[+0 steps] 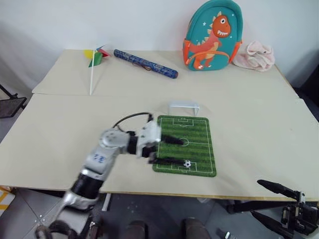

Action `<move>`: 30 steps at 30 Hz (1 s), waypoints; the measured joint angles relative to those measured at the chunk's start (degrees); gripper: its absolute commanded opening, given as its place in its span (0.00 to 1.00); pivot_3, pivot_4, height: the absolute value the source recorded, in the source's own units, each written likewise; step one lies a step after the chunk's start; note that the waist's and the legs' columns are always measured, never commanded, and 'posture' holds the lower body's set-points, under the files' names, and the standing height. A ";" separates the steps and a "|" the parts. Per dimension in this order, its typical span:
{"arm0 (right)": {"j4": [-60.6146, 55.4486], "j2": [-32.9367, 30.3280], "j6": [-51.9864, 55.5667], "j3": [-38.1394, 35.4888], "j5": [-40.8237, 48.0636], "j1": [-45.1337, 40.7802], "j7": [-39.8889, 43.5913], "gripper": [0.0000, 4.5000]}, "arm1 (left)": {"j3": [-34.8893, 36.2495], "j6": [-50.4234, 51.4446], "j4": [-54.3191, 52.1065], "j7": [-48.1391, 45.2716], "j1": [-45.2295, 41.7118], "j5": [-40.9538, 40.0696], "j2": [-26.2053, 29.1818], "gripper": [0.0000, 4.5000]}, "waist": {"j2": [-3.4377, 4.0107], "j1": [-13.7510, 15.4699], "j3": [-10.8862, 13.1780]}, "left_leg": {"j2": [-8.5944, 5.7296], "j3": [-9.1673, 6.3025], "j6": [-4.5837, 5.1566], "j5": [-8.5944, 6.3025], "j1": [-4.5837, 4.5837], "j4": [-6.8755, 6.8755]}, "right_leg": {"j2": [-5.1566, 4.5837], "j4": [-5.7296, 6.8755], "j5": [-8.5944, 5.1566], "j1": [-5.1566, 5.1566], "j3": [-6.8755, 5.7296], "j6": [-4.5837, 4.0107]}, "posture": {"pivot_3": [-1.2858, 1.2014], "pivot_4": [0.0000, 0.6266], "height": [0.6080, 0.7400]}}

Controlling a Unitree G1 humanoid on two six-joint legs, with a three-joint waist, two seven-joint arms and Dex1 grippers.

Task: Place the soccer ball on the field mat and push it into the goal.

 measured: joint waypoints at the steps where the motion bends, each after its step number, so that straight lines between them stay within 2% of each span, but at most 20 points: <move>1: 0.02 0.01 -0.22 -0.06 0.09 -0.60 0.00 1.00 | 0.18 -0.38 -0.20 -1.24 2.27 -0.03 1.92 0.48 | 0.00 -0.03 0.00 | 0.00 0.00 0.00 0.00 0.00 0.01 | -0.01 -0.02 0.00 0.03 0.01 0.00 | 0.52 0.24 1.00; 5: 0.87 0.04 -1.16 -0.25 0.72 -2.93 -0.01 1.00 | -0.07 -3.42 -0.73 -2.95 8.96 0.23 4.24 0.22 | -0.02 0.57 0.02 | 0.13 -0.04 0.03 -0.02 0.00 0.03 | -0.07 -0.04 0.00 0.06 0.04 0.00 | 0.52 0.24 1.00; 9: 2.51 -0.38 -1.35 -0.35 0.73 -3.85 0.03 1.00 | -3.79 -5.33 -3.99 0.20 13.36 2.33 0.61 0.00 | 0.01 1.13 0.00 | 0.10 -0.05 0.15 -0.09 -0.06 0.01 | -0.13 -0.16 0.01 0.09 0.03 0.01 | 0.52 0.24 1.00; 13: 3.13 -1.05 -1.17 -0.28 0.68 -4.42 0.05 1.00 | -7.12 -4.36 -3.32 4.65 10.75 4.35 -4.20 0.00 | -0.01 0.93 0.01 | -0.03 0.01 0.14 -0.09 -0.06 0.03 | -0.02 -0.19 0.02 0.07 0.02 0.03 | 0.52 0.24 1.00; 18: 3.92 -2.31 -1.01 0.07 0.53 -5.98 0.08 1.00 | -8.71 -2.63 0.13 6.00 4.04 6.03 -6.29 0.00 | 0.03 0.64 -0.01 | -0.03 0.08 0.11 -0.08 0.01 0.02 | 0.00 -0.13 0.02 0.08 0.03 0.03 | 0.52 0.24 1.00; 22: 5.34 -2.34 -1.05 0.11 -0.02 -7.13 0.09 1.00 | -12.02 -0.03 3.08 6.16 3.06 7.43 -8.26 0.00 | 0.01 0.77 0.00 | -0.04 0.08 0.13 -0.09 -0.01 0.02 | -0.01 -0.13 0.02 0.05 0.04 0.03 | 0.52 0.24 1.00; 30: 7.01 -3.13 -1.06 -0.37 -0.11 -7.47 0.07 1.00 | -13.11 2.72 4.28 8.49 1.83 9.08 -10.43 0.00 | 0.02 0.84 0.00 | -0.05 0.07 0.14 -0.09 -0.01 0.03 | -0.02 -0.15 0.02 0.06 0.04 0.03 | 0.52 0.24 1.00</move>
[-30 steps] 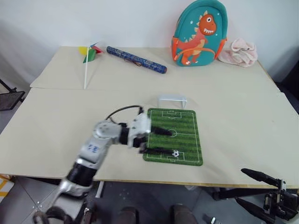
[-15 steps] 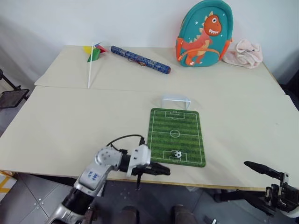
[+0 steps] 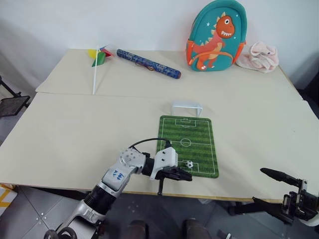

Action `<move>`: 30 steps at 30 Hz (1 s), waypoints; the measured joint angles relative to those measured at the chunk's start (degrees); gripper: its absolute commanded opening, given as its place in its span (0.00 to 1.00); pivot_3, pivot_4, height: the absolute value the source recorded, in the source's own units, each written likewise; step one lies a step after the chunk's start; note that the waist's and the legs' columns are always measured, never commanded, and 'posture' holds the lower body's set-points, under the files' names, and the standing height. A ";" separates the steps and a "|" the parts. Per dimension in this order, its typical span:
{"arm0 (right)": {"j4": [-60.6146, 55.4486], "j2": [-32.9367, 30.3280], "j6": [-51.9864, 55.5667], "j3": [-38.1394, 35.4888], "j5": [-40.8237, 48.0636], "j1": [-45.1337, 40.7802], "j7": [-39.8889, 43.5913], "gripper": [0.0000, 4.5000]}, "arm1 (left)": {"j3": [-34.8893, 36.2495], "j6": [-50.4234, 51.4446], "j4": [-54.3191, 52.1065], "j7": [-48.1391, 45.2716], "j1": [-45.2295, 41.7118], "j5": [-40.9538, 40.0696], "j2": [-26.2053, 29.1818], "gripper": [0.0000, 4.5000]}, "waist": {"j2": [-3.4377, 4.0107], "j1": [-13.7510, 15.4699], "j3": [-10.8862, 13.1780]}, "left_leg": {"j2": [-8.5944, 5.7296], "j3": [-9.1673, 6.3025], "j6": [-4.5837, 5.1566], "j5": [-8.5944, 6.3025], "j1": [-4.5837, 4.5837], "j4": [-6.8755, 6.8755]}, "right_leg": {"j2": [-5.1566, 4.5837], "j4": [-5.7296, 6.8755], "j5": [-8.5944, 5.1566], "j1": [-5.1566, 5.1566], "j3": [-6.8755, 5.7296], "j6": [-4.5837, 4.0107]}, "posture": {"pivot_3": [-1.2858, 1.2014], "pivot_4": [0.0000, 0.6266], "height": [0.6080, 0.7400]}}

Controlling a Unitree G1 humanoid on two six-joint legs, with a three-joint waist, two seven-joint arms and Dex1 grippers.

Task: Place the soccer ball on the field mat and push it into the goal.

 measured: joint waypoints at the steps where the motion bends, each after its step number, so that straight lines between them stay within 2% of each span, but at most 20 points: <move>1: 0.30 -0.23 -0.04 -0.14 0.00 0.11 0.00 1.00 | -0.22 0.09 0.25 0.54 0.00 0.39 -0.37 0.00 | 0.00 0.00 0.00 | 0.01 0.00 0.00 0.00 0.00 0.00 | 0.01 0.00 0.00 0.00 -0.01 0.00 | 0.52 0.24 1.00; 8: -0.40 -0.29 0.04 -0.16 -0.01 0.50 -0.13 1.00 | -0.57 -0.21 3.88 6.38 -1.33 4.11 -3.28 0.00 | -0.01 0.01 0.01 | 0.00 0.01 0.00 0.00 0.00 0.00 | 0.00 -0.02 0.00 0.00 0.00 0.01 | 0.52 0.24 1.00; 13: -1.54 0.44 0.20 -0.14 -0.02 -0.11 -1.36 1.00 | 4.15 -0.79 8.68 18.05 -3.16 6.39 -8.32 0.00 | -0.07 0.11 0.04 | -0.01 0.00 0.00 0.00 -0.02 0.04 | 0.00 -0.01 0.02 -0.01 0.00 0.03 | 0.52 0.24 1.00; 18: -1.62 5.73 -0.79 -1.32 -1.01 -3.39 -10.66 1.00 | 13.60 -3.50 13.02 30.00 -5.91 5.28 -13.84 0.00 | -0.12 0.10 0.07 | -0.02 0.00 -0.03 0.01 -0.06 0.04 | -0.02 0.02 0.02 -0.09 0.00 0.04 | 0.52 0.24 1.00; 20: -1.63 7.20 -1.79 -2.11 -2.06 -5.14 -15.32 1.00 | 16.23 -5.37 12.92 32.06 -6.88 4.59 -14.24 0.00 | -0.12 0.10 0.07 | -0.02 0.00 -0.05 0.01 -0.06 0.04 | -0.01 0.02 0.02 -0.10 -0.01 0.04 | 0.52 0.24 1.00; 23: -1.60 8.29 -2.41 -2.66 -3.68 -6.75 -21.51 1.00 | 17.16 -5.67 9.57 26.90 -5.88 0.93 -12.04 0.00 | -0.09 0.05 0.05 | -0.01 0.01 -0.09 0.03 -0.07 -0.04 | 0.00 0.06 0.01 -0.17 -0.01 0.03 | 0.52 0.24 1.00; 25: -1.78 8.88 -2.47 -2.75 -4.21 -7.55 -24.61 1.00 | 17.24 -4.98 5.46 20.47 -3.39 -3.27 -8.57 0.00 | -0.08 -0.19 0.04 | 0.02 0.01 -0.10 0.02 -0.07 -0.08 | 0.01 0.06 0.01 -0.19 -0.01 0.01 | 0.52 0.24 1.00; 27: -1.95 9.09 -2.72 -2.84 -4.88 -8.21 -26.80 1.00 | 18.03 -4.79 0.92 13.32 -0.03 -7.08 -1.85 0.00 | -0.05 -0.70 0.03 | 0.09 0.01 -0.15 0.02 -0.04 -0.12 | 0.05 0.07 -0.03 -0.21 -0.01 -0.05 | 0.52 0.24 1.00; 30: -2.02 9.08 -2.97 -2.72 -5.49 -8.33 -27.86 1.00 | 23.50 -8.36 -0.74 4.01 4.81 -10.18 9.09 0.00 | 0.01 -1.35 0.03 | 0.11 -0.03 -0.21 0.05 0.01 -0.16 | 0.05 0.13 -0.07 -0.18 -0.04 -0.14 | 0.52 0.24 1.00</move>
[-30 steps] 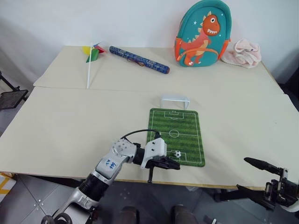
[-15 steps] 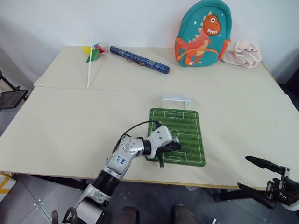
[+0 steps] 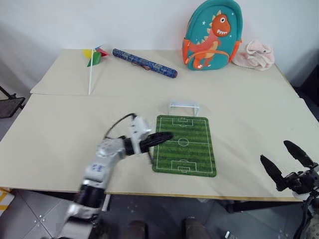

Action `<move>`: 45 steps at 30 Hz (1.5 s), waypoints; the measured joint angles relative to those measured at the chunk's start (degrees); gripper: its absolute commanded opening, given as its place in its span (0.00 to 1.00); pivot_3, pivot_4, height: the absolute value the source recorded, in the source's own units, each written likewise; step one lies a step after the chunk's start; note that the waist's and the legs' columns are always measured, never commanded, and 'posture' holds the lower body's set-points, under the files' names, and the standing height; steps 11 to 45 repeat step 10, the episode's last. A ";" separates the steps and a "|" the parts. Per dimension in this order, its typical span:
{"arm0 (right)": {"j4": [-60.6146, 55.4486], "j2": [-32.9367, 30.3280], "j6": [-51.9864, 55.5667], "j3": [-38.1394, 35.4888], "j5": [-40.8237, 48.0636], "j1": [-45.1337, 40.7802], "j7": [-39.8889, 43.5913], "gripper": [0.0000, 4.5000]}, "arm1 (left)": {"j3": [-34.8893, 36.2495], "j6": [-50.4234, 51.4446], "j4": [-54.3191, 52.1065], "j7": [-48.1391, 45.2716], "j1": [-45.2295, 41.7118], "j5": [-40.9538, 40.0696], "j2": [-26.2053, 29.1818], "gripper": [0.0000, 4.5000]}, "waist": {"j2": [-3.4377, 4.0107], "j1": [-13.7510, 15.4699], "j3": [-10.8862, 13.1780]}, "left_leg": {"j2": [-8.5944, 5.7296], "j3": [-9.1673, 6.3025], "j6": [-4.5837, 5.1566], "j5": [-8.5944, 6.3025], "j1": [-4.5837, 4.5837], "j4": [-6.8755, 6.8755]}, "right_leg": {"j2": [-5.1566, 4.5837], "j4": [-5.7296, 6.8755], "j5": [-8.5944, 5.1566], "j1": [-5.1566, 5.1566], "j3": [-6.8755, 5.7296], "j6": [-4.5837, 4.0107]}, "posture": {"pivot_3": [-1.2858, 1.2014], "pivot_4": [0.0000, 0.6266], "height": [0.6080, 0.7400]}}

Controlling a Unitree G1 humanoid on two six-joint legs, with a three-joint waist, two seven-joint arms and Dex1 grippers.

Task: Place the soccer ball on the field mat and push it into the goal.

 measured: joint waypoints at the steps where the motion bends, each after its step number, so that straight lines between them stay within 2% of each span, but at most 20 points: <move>1: -0.06 -0.01 0.01 0.12 -0.01 0.33 0.38 1.00 | 1.97 -1.59 0.15 -2.16 1.19 -0.73 2.54 0.00 | 0.01 -0.05 0.00 | -0.01 0.00 0.00 0.00 0.00 0.00 | -0.02 -0.01 0.00 0.02 0.00 0.00 | 0.52 0.24 1.00; 5: -0.04 -0.76 0.11 1.42 -0.31 0.83 3.29 1.00 | 7.85 -3.32 1.51 -6.39 4.16 -3.21 8.97 0.00 | 0.02 0.14 0.01 | 0.00 -0.06 0.09 -0.03 0.01 0.02 | -0.14 -0.02 0.00 0.09 0.00 0.00 | 0.52 0.24 1.00; 10: -0.04 -5.50 0.66 1.58 0.94 1.28 10.26 1.00 | 12.70 -3.53 1.36 -7.23 10.81 -3.77 14.46 0.00 | 0.04 -0.33 0.03 | 0.08 -0.03 0.15 -0.07 0.03 -0.18 | -0.08 -0.14 0.00 0.06 0.01 0.00 | 0.52 0.24 1.00; 45: -0.04 -5.50 0.66 1.58 0.94 1.28 10.26 1.00 | 12.70 -3.53 1.36 -7.23 10.81 -3.77 14.46 0.00 | 0.04 -0.33 0.03 | 0.08 -0.03 0.15 -0.07 0.03 -0.18 | -0.08 -0.14 0.00 0.06 0.01 0.00 | 0.52 0.24 1.00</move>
